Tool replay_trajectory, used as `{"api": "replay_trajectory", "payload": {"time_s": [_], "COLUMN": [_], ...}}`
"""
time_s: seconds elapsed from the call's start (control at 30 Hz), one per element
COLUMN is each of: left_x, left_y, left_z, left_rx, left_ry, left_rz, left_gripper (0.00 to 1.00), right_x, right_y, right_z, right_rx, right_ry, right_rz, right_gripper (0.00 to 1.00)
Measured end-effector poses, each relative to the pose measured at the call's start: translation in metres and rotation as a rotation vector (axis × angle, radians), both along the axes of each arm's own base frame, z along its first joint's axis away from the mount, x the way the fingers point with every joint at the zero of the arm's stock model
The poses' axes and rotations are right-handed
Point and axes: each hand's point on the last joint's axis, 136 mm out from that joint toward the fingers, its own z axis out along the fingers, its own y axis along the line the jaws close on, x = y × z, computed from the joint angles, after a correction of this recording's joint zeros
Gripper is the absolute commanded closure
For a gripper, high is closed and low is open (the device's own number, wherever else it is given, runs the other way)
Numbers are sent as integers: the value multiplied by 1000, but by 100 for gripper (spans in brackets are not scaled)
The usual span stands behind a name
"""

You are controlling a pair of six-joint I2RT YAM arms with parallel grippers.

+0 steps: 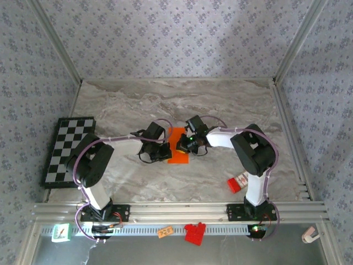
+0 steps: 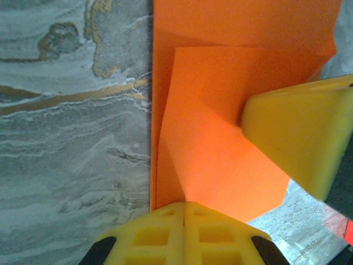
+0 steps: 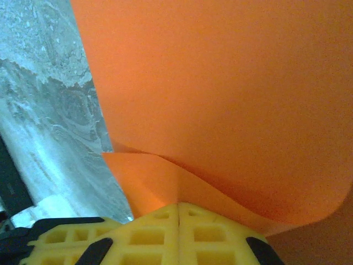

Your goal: Fold a paper plane with a square sheet of paper (pick it up from the middle)

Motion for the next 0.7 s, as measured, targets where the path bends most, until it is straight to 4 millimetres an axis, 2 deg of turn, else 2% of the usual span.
{"api": "replay_trajectory", "payload": {"time_s": [0.2,0.4,0.5,0.7], "left_x": [0,0,0,-1], "left_y": [0,0,1,3], "left_z": [0,-1,0,-2], "left_rx": [9,16,21,41], "left_ry": [15,23,25,31], "left_rz": [6,6,8,11], "left_gripper": [100,100,100,100], "right_x": [-4,-18,-19,-9], "right_y": [2,14,9,-2], "right_z": [11,7,-1,-3], "right_rx": [-29,-33,-47,-22], "right_ry": [-73,-70,-53,-40], "right_rz": [47,93,88,59], "right_gripper": [94,94,94,94]}}
